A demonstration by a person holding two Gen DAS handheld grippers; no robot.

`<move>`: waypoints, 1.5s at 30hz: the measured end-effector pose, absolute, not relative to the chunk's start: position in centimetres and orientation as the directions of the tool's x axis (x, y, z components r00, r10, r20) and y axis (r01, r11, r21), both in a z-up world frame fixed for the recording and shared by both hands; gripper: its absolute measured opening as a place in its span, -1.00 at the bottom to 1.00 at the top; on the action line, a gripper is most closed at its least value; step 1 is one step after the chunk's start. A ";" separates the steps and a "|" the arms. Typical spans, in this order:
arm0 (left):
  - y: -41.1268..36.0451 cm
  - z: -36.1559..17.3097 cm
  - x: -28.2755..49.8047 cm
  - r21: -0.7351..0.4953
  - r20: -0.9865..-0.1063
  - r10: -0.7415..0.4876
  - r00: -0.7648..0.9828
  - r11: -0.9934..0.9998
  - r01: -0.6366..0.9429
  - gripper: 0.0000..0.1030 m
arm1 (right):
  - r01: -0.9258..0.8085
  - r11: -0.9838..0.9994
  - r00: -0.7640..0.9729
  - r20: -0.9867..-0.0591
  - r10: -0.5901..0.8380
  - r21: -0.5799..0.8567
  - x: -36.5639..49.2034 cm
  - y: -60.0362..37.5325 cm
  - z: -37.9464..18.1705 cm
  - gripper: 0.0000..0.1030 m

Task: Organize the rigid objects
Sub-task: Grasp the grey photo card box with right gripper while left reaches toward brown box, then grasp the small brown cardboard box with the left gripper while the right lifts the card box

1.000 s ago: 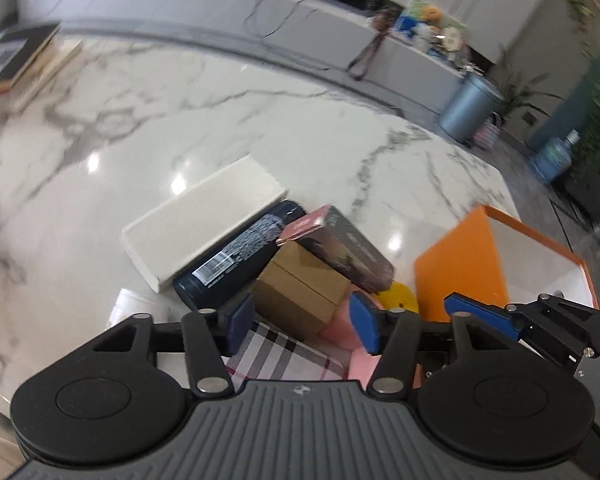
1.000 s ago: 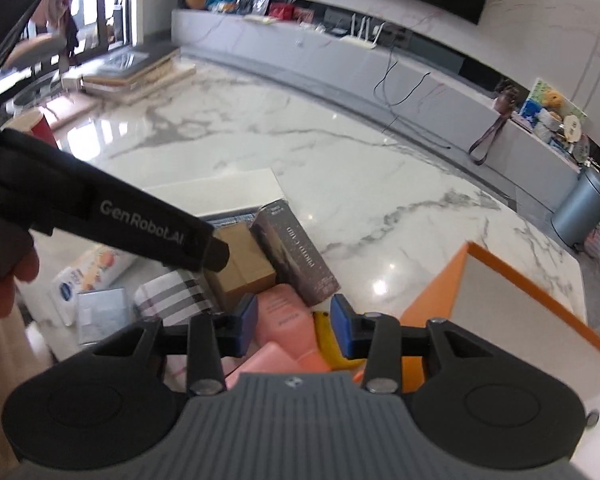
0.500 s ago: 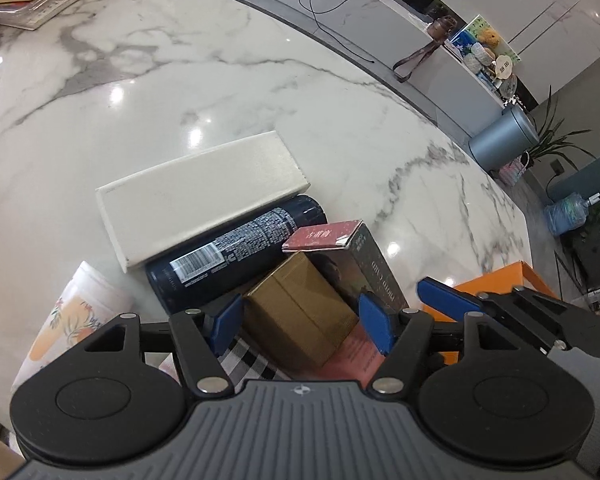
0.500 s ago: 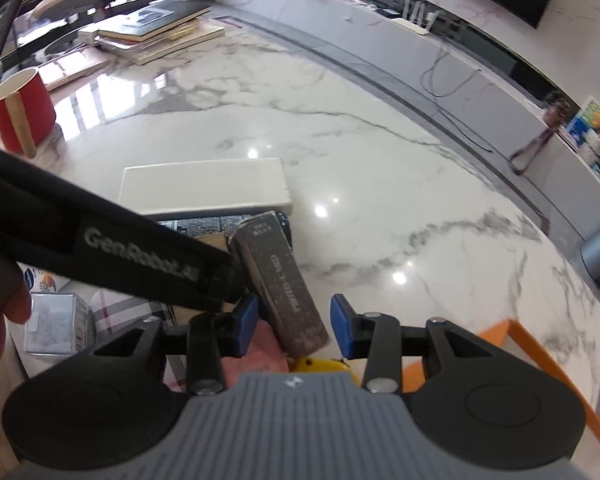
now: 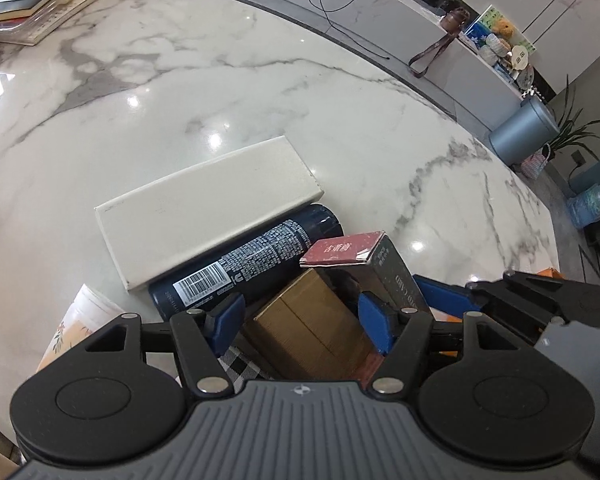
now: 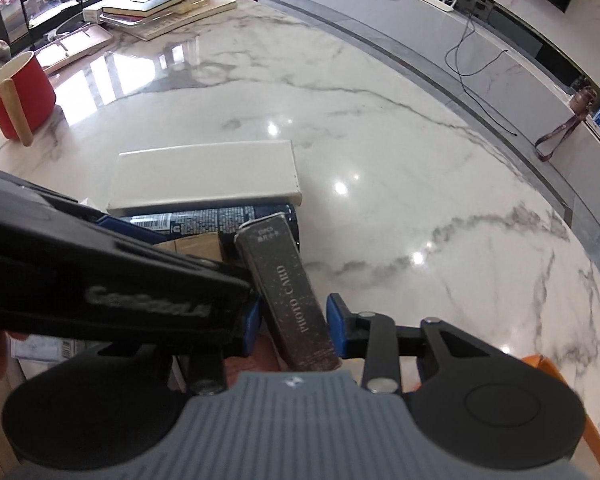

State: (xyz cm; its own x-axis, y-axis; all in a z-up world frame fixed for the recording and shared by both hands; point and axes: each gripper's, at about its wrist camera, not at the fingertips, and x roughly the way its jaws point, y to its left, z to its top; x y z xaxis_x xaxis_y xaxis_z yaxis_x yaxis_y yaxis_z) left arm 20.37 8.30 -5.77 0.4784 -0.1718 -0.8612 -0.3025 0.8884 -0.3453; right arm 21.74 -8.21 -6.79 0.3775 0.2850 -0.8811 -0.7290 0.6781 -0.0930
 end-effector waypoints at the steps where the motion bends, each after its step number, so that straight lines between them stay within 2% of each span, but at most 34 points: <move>1: 8.2 -5.8 20.5 -0.341 -0.863 -0.169 0.476 0.890 -0.302 0.44 | -0.724 0.683 0.379 -0.882 0.280 -0.095 21.6 -8.2 -6.7 -0.42; 4: 7.8 -5.9 20.8 -0.321 -0.867 -0.163 0.470 0.905 -0.278 0.35 | -0.695 0.716 0.370 -0.889 0.269 -0.072 21.4 -8.6 -6.4 -0.53; 7: 7.4 -5.9 21.0 -0.307 -0.864 -0.168 0.475 0.923 -0.232 0.29 | -0.675 0.736 0.356 -0.893 0.275 -0.043 21.6 -8.9 -6.3 -0.54; 12: 7.1 -5.7 21.3 -0.287 -0.872 -0.161 0.462 0.934 -0.215 0.37 | -0.694 0.719 0.343 -0.897 0.279 -0.042 21.7 -8.4 -7.1 -0.43; 15: 6.8 -6.0 21.4 -0.270 -0.878 -0.140 0.458 0.934 -0.234 0.37 | -0.698 0.713 0.358 -0.898 0.257 -0.074 21.6 -8.1 -7.2 -0.55; 18: 6.8 -6.3 21.5 -0.270 -0.879 -0.137 0.457 0.933 -0.240 0.29 | -0.693 0.716 0.372 -0.893 0.253 -0.086 21.5 -8.2 -7.2 -0.58; 21: 7.0 -6.3 21.3 -0.287 -0.869 -0.148 0.472 0.928 -0.236 0.10 | -0.677 0.731 0.403 -0.874 0.269 -0.087 21.1 -8.8 -6.6 -0.58; 22: 7.1 -6.2 21.1 -0.295 -0.863 -0.152 0.481 0.926 -0.236 -0.21 | -0.669 0.738 0.413 -0.869 0.272 -0.088 20.9 -9.0 -6.5 -0.58; 23: 7.2 -6.0 21.0 -0.301 -0.858 -0.156 0.490 0.924 -0.234 -0.41 | -0.664 0.743 0.422 -0.865 0.274 -0.089 20.8 -9.2 -6.3 -0.58; 26: 7.4 -5.1 20.7 -0.312 -0.841 -0.162 0.516 0.925 -0.217 -0.67 | -0.640 0.763 0.448 -0.848 0.283 -0.083 20.3 -9.7 -5.5 -0.58; 30: 7.8 -4.2 20.3 -0.333 -0.822 -0.184 0.539 0.923 -0.193 -0.78 | -0.611 0.788 0.469 -0.837 0.281 -0.078 19.7 -10.3 -4.5 -0.57; 33: 8.0 -3.8 20.0 -0.340 -0.822 -0.191 0.537 0.920 -0.194 -0.66 | -0.586 0.808 0.472 -0.837 0.277 -0.063 19.4 -10.8 -4.0 -0.57; 34: 8.1 -3.7 20.0 -0.342 -0.825 -0.193 0.531 0.919 -0.197 -0.48 | -0.574 0.817 0.473 -0.835 0.281 -0.050 19.4 -11.1 -3.8 -0.57; 35: 8.1 -3.6 20.0 -0.338 -0.831 -0.187 0.524 0.918 -0.208 -0.19 | -0.563 0.826 0.476 -0.832 0.287 -0.037 19.3 -11.4 -3.5 -0.57; 38: 8.0 -3.5 19.8 -0.324 -0.840 -0.167 0.516 0.918 -0.231 0.22 | -0.559 0.829 0.474 -0.828 0.300 -0.020 18.9 -11.7 -3.2 -0.57; 40: 7.9 -3.5 19.5 -0.316 -0.850 -0.150 0.506 0.912 -0.261 0.33 | -0.562 0.827 0.467 -0.831 0.302 -0.015 18.8 -11.5 -3.5 -0.57; 45: 8.3 -4.1 19.4 -0.344 -0.872 -0.173 0.458 0.882 -0.322 0.34 | -0.562 0.827 0.462 -0.826 0.323 0.009 18.9 -11.6 -3.8 -0.57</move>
State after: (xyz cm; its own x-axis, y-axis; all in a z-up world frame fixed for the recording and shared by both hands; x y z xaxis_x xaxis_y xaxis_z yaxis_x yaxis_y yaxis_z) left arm 19.44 8.30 -4.15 0.4583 -0.1726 -0.8719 -0.3217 0.8823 -0.3437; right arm 18.91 -11.63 -3.77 0.4620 0.3233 -0.8258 -0.5620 0.8271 0.0094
